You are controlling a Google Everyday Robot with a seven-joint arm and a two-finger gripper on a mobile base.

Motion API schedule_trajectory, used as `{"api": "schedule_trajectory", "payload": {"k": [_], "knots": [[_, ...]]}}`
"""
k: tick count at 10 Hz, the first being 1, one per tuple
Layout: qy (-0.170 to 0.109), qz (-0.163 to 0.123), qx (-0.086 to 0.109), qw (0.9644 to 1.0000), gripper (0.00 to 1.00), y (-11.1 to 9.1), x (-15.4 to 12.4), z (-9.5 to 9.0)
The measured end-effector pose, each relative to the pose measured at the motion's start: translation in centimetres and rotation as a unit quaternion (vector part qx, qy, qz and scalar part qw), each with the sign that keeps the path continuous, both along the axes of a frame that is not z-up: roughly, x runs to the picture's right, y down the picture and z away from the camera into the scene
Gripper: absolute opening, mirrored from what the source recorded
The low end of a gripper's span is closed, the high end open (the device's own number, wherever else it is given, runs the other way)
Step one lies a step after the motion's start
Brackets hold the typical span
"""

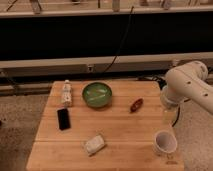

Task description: Drag the pepper across the table

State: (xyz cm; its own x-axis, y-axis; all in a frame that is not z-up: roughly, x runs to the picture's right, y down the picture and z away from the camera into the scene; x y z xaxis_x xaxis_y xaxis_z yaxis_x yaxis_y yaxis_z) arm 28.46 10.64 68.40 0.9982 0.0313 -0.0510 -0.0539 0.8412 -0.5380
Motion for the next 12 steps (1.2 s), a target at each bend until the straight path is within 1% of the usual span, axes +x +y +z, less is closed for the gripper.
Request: {"api": "schedule_trajectory", "payload": {"k": [8, 10, 11, 12], "knots": [[0.000, -0.001, 0.001, 1.0000, 0.80, 0.0, 0.0, 0.1], [-0.008, -0.021, 0.003, 0.9997, 0.80, -0.6, -1.1, 1.7], [-0.014, -0.032, 0.005, 0.9994, 0.80, -1.2, -1.9, 2.8], [-0.016, -0.041, 0.006, 0.9990, 0.80, -1.3, -2.2, 3.4]]}}
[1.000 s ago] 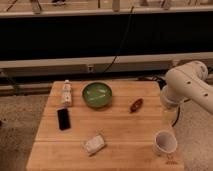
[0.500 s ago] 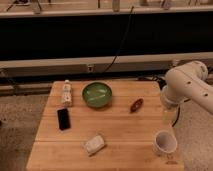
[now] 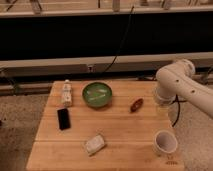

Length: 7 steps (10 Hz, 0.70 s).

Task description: Drag the pepper across the table

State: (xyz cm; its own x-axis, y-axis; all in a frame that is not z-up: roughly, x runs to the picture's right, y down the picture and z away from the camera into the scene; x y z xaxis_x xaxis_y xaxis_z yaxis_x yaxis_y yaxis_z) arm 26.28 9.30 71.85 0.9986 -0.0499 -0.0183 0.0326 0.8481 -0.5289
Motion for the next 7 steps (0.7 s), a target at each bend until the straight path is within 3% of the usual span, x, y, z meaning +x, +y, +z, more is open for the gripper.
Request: {"api": "schedule_trajectory", "payload": {"k": [7], "knots": [[-0.017, -0.036, 0.007, 0.9992, 0.80, -0.7, -2.1, 3.1]]}}
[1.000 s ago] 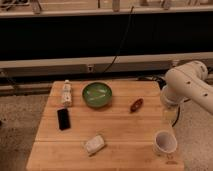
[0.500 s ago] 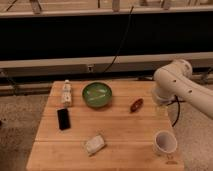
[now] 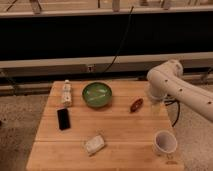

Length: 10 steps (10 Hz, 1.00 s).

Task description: Drag the pepper across the table

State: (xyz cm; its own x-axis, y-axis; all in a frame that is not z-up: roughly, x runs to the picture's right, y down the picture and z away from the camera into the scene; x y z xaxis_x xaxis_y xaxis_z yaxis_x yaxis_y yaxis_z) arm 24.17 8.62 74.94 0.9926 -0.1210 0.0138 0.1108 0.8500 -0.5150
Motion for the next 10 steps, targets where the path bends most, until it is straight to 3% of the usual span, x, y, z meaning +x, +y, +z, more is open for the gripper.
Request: {"api": "schedule_trajectory", "payload": {"k": [4, 10], "knots": [[-0.013, -0.019, -0.005, 0.9997, 0.80, 0.3, -1.2, 3.1], [-0.031, -0.046, -0.020, 0.9983, 0.80, -0.3, -1.1, 5.4]]}}
